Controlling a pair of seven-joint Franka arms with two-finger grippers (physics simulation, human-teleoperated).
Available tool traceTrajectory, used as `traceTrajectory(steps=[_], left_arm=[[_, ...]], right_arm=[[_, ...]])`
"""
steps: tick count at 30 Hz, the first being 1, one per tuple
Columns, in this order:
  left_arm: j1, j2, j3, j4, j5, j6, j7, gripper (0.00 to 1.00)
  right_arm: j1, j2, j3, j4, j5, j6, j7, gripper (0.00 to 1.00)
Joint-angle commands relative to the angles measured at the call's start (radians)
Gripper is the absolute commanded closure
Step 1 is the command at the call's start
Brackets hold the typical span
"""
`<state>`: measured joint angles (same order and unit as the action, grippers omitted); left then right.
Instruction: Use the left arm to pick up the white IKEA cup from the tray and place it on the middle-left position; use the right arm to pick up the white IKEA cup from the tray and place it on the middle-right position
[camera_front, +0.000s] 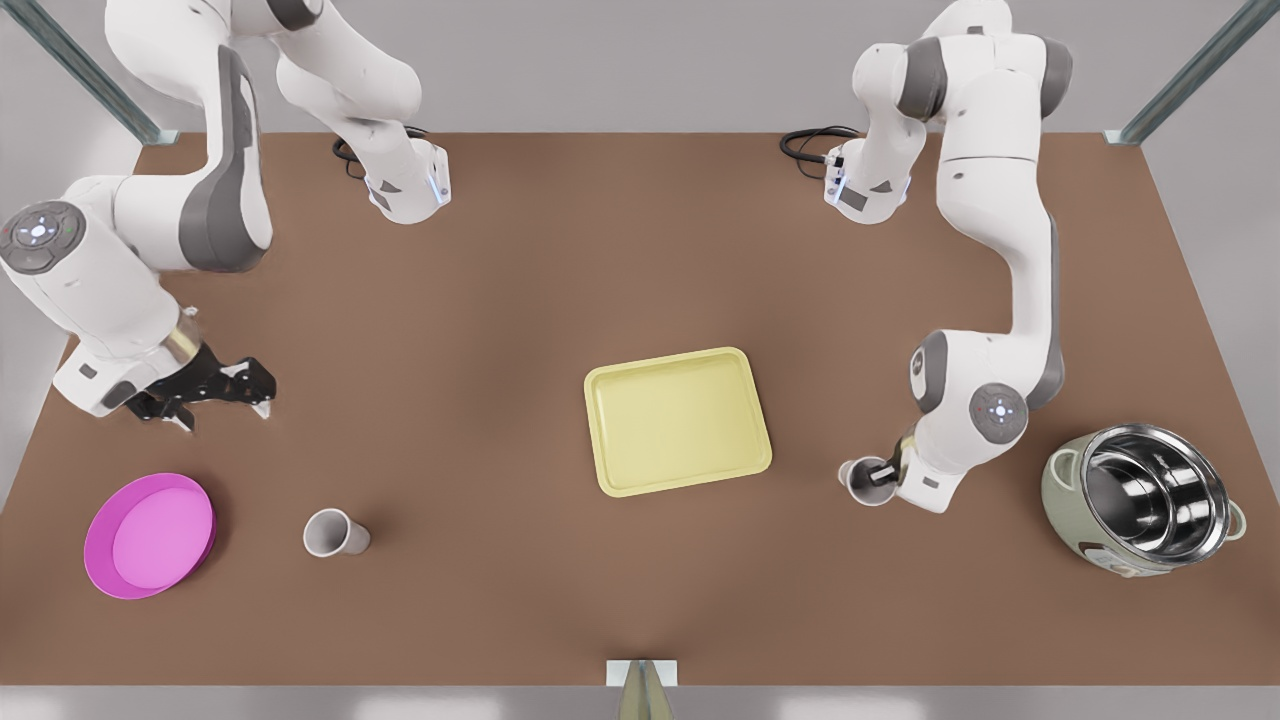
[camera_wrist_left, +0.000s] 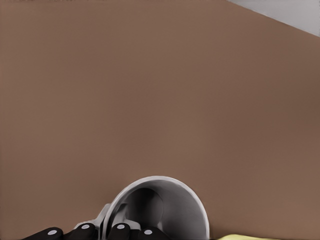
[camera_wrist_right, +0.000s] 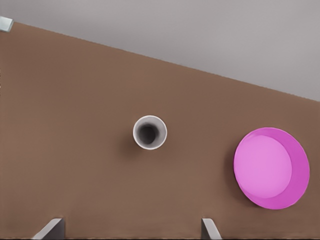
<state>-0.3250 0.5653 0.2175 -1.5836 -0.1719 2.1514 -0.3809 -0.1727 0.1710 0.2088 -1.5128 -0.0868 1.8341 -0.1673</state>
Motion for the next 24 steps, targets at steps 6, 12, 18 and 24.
traceTrajectory(steps=[6, 12, 18, 24], left_arm=[[0.069, 0.099, 0.014, 0.024, 0.065, 0.395, 0.591, 0.81], [0.089, 0.136, 0.014, 0.011, 0.051, 0.552, 0.585, 0.81], [0.096, 0.143, 0.010, -0.004, -0.123, 0.581, 0.597, 0.80], [0.093, 0.143, -0.004, -0.062, -0.196, 0.567, 0.593, 0.79]], right_arm=[[0.004, -0.002, 0.003, -0.014, 0.052, -0.199, 0.124, 0.00], [0.004, 0.025, 0.003, -0.001, 0.042, -0.168, 0.124, 0.00], [0.004, 0.053, 0.003, 0.000, 0.042, -0.157, 0.124, 0.00], [0.004, 0.054, 0.003, 0.000, 0.042, -0.157, 0.124, 0.00]])
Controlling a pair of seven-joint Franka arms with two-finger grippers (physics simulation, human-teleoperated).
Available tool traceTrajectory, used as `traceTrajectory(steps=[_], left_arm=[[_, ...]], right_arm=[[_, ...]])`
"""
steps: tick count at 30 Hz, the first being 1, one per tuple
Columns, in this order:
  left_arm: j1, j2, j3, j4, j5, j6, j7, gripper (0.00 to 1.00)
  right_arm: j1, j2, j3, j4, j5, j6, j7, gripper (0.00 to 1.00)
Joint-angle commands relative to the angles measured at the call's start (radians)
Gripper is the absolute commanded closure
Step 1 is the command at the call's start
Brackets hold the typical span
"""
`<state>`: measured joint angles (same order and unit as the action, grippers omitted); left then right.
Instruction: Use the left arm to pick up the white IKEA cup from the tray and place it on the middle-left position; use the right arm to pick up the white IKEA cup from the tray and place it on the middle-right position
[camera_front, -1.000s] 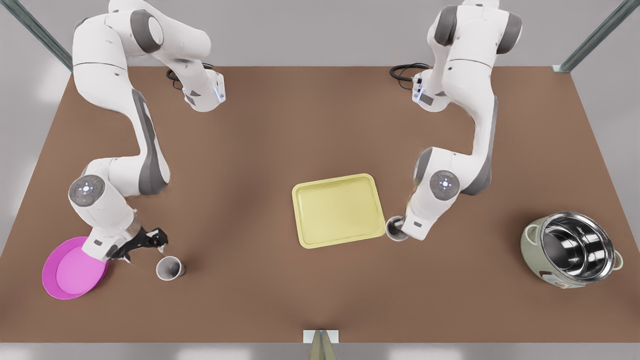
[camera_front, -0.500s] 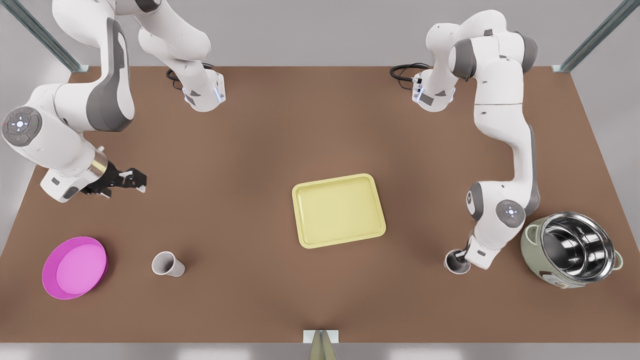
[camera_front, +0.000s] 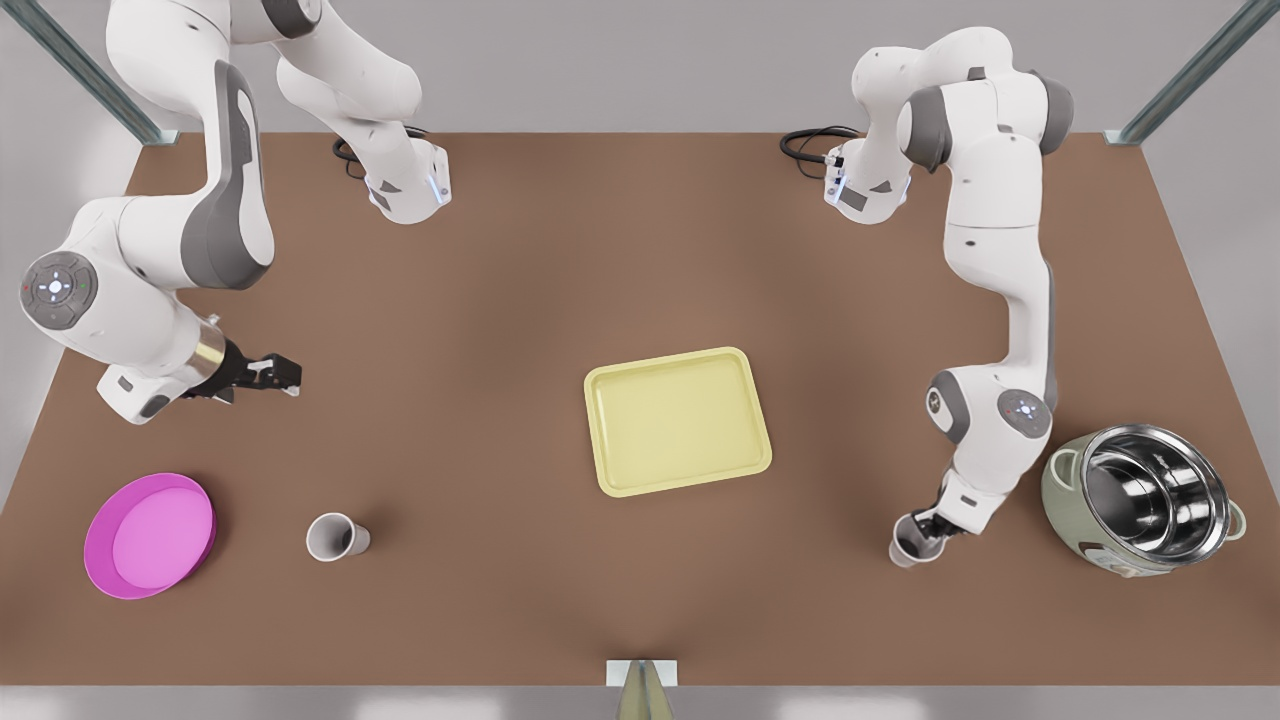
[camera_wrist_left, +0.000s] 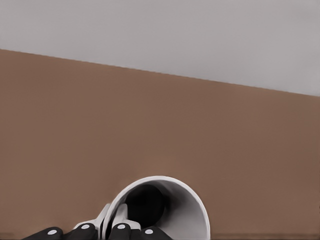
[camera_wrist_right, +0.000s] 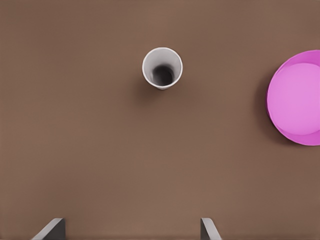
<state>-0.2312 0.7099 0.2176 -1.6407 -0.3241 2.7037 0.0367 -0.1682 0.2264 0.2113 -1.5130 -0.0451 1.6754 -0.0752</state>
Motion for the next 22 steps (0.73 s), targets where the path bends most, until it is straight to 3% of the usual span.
traceTrajectory(steps=[1, 4, 5, 6, 13, 14, 17, 19, 22], left_arm=[[0.000, -0.001, -0.004, -0.008, -0.049, 0.014, 0.175, 0.79], [0.001, -0.001, -0.006, -0.007, -0.050, -0.021, 0.175, 0.77], [0.001, -0.001, -0.006, -0.007, -0.050, -0.021, 0.175, 0.70], [-0.002, -0.001, -0.006, -0.007, -0.050, -0.021, 0.178, 0.00], [0.001, -0.004, -0.003, 0.002, -0.033, -0.022, 0.207, 0.00], [0.000, -0.047, 0.005, -0.005, -0.033, -0.103, 0.227, 0.00], [0.000, -0.388, 0.032, 0.010, 0.106, -0.817, 0.166, 0.00], [-0.014, -0.443, 0.025, 0.149, 0.186, -1.079, 0.017, 0.00], [-0.019, -0.501, 0.020, 0.136, 0.183, -1.113, -0.073, 0.00]], right_arm=[[0.001, -0.001, 0.000, 0.001, 0.001, 0.000, 0.032, 0.00], [-0.001, -0.001, 0.000, 0.001, 0.001, 0.001, 0.032, 0.00], [-0.001, -0.001, 0.000, 0.001, 0.001, 0.000, 0.032, 0.00], [-0.001, -0.001, 0.000, 0.002, 0.001, 0.000, 0.032, 0.00], [-0.002, -0.001, -0.001, 0.002, 0.004, 0.000, 0.032, 0.00], [-0.002, -0.001, -0.001, 0.002, 0.004, 0.000, 0.031, 0.00], [-0.002, -0.001, -0.001, 0.002, 0.001, 0.000, 0.031, 0.00], [-0.004, -0.001, -0.001, 0.002, 0.002, 0.000, 0.031, 0.00], [-0.004, -0.001, -0.001, 0.002, 0.002, 0.000, 0.031, 0.00]])
